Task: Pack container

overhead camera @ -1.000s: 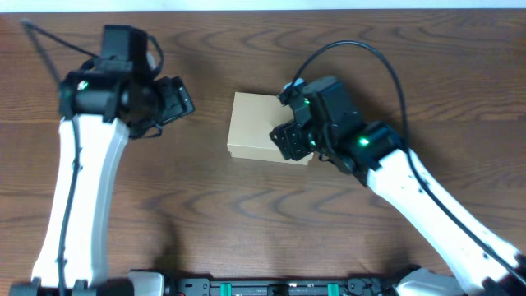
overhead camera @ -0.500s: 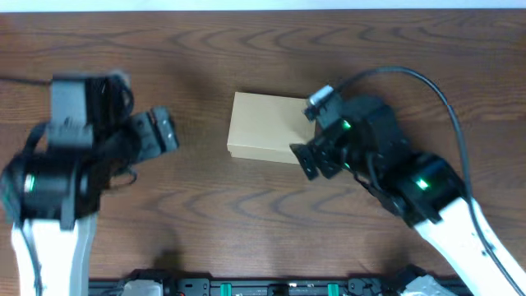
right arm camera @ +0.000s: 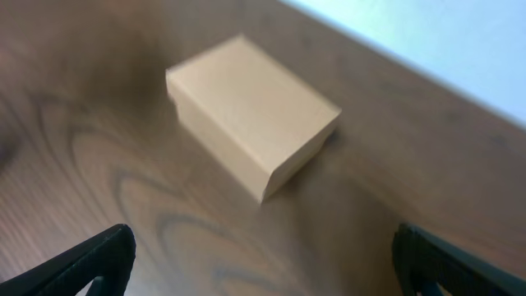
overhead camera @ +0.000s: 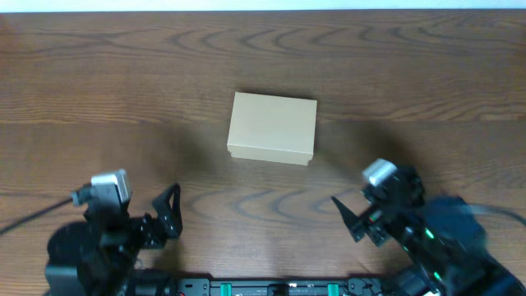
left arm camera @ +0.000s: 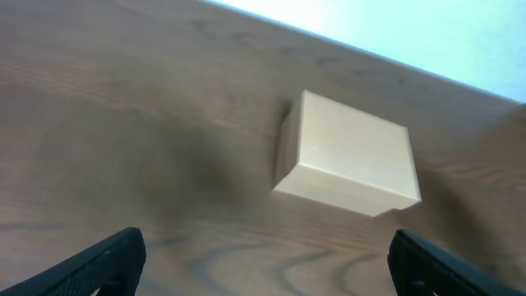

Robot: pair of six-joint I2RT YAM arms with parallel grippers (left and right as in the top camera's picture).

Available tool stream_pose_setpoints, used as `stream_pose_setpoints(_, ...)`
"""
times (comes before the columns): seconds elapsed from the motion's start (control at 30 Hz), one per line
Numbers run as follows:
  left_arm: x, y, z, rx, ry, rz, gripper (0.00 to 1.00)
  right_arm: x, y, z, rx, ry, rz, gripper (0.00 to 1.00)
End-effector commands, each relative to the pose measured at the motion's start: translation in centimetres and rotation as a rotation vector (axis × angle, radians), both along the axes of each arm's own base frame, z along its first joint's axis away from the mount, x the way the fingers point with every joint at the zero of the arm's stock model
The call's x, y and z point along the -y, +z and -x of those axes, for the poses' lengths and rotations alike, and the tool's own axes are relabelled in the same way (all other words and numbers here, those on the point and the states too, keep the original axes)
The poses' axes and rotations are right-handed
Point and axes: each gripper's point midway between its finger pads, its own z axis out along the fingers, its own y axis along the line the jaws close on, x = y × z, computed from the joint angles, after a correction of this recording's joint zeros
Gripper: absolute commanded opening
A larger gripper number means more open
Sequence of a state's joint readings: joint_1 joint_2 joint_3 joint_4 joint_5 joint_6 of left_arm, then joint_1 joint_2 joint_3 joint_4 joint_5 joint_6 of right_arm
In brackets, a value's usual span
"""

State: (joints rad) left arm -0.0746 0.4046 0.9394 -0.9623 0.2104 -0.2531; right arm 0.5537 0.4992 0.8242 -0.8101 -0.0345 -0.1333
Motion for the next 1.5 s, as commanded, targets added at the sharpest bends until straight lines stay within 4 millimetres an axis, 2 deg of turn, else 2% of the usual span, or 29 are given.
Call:
stream_pose_setpoints(0.0, 1.2, -0.8, 0.9, 0.055, -0.074, 0.021, 0.95, 0.9, 0.8, 0.6, 0.055, -0.016, -0.015, 0.99)
stream_pose_setpoints(0.17, 1.2, -1.5, 2.0, 0.119, -0.080, 0.026, 0.95, 1.2, 0.3, 1.1, 0.038, -0.016, -0.004, 0.99)
stream_pose_setpoints(0.27, 1.1, -0.4, 2.1, 0.164, -0.039, 0.110, 0.95, 1.5, -0.8, 1.6, -0.004, -0.015, 0.022, 0.99)
stream_pose_setpoints(0.37, 1.1, -0.3, 2.0, 0.151, -0.011, 0.172, 0.95, 1.8, -1.7, 2.1, -0.042, -0.015, 0.046, 0.99)
stream_pose_setpoints(0.5, -0.8, -1.6, 2.0, 0.124, 0.068, 0.066, 0.95, 2.3, -3.2, 2.9, -0.105, -0.014, 0.085, 0.99)
stream_pose_setpoints(0.73, -3.1, -2.0, 1.6, 0.151, 0.111, -0.163, 0.95, 3.0, -4.9, 4.1, -0.181, -0.014, 0.131, 0.99)
stream_pose_setpoints(1.03, -3.2, -7.2, 0.0, 0.113, 0.040, -0.314, 0.95, 3.1, -5.2, 4.3, -0.194, -0.013, 0.139, 0.99)
stream_pose_setpoints(1.17, -3.2, -10.4, -0.5, 0.099, 0.043, -0.307, 0.95, 3.1, -5.2, 4.3, -0.194, -0.013, 0.139, 0.99)
stream_pose_setpoints(1.33, -2.2, -14.0, -1.9, 0.078, -0.028, -0.313, 0.95, 3.1, -5.2, 4.3, -0.194, -0.013, 0.139, 0.99)
stream_pose_setpoints(1.47, -1.5, -15.8, -2.4, 0.074, -0.098, -0.340, 0.95, 3.1, -5.2, 4.3, -0.194, -0.013, 0.139, 0.99)
